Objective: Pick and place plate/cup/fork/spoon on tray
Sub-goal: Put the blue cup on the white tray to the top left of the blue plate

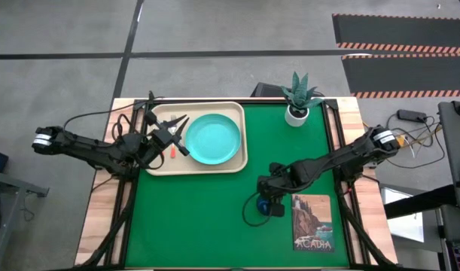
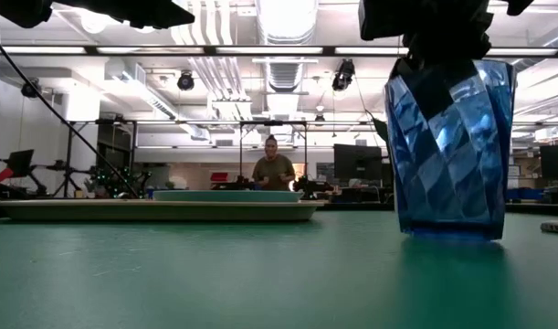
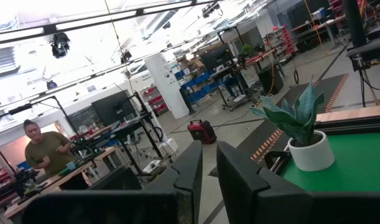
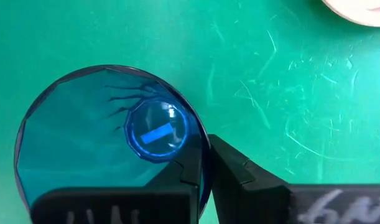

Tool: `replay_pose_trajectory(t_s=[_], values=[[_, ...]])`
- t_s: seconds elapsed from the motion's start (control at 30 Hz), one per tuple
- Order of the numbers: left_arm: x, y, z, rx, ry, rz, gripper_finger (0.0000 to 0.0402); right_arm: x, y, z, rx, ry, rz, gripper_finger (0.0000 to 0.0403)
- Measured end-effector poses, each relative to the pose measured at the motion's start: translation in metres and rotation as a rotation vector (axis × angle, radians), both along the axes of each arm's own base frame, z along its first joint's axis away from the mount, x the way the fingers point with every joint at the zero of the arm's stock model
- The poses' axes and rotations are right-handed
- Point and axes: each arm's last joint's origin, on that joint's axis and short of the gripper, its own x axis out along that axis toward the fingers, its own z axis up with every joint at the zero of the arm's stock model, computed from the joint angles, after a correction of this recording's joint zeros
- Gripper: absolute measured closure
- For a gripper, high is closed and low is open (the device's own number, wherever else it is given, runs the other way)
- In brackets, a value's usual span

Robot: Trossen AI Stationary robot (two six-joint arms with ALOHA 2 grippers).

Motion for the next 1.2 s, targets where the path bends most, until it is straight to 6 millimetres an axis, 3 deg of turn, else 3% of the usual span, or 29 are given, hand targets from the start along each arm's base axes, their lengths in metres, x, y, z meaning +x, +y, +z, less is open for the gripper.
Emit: replay_pose_trajectory(t_s=[0.33, 0.5, 0.63, 0.9, 1.2], values=[[0.001, -0.001, 0.000, 0.007, -0.002, -0.039, 0.0368, 0.000, -0.002, 0.022, -0.006, -0.068, 0.059, 0.0393], [0.017, -0.010, -0.004, 0.039, -0.008, -0.349, 0.0368, 0.006, -0.008, 0.026, -0.023, -0.125, 0.095, 0.0393], [0.037, -0.019, -0.004, 0.067, 0.032, -0.498, 0.0368, 0.011, -0.015, 0.023, -0.036, -0.150, 0.105, 0.0393], [0.072, -0.025, -0.012, 0.070, 0.121, -0.506, 0.0368, 0.023, -0.028, 0.020, -0.052, -0.209, 0.102, 0.0392], [0.080, -0.033, -0.017, 0.067, 0.148, -0.533, 0.0368, 0.034, -0.026, -0.010, -0.078, -0.109, 0.145, 0.0377]])
